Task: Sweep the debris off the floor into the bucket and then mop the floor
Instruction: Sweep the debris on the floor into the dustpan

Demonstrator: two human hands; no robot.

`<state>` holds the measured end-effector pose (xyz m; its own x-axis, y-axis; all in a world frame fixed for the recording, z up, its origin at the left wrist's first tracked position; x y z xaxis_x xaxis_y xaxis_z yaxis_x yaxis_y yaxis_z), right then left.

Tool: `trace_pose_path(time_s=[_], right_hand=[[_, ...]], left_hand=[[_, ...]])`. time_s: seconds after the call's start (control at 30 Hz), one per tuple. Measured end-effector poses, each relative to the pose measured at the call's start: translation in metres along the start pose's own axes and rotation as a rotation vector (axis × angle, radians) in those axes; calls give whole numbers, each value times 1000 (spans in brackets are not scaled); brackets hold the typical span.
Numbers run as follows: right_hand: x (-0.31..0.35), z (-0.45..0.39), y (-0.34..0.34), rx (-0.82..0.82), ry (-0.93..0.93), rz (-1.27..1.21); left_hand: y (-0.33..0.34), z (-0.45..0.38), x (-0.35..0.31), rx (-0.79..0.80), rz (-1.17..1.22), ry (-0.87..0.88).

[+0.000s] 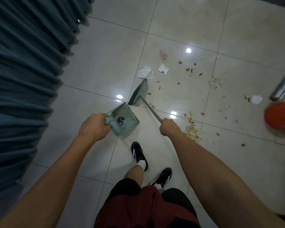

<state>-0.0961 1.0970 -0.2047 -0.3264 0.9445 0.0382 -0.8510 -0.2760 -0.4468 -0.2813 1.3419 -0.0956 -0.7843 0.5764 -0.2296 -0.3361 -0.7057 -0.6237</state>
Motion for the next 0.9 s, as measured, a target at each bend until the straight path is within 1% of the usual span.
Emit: trace_pose_path(time_s=[0.27,0.5,0.67,0.9], right_hand=[[-98,30,40,32,66,-60],[-193,69,86,58,133,-175],[-264,98,117,20,205,-237],[-345,132,148,-39,283,-337]], left_hand=[[13,8,-39,-2,-107,51],[63,39,-92,-26,-167,96],[104,56,-144,-25,-230,130],[151,77,-220,3,-311,243]])
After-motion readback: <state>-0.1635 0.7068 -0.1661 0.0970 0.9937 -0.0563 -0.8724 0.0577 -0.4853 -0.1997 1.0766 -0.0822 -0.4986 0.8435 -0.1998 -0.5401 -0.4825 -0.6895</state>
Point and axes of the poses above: each hand's wrist, its own z-axis away from the middle knuckle, its own y-axis out of the palm, x = y × z, the point moved 7 cm from there along -z, towards the middle knuckle, and after that the axes turned 12 degrees about x, right-handed, at the moved point
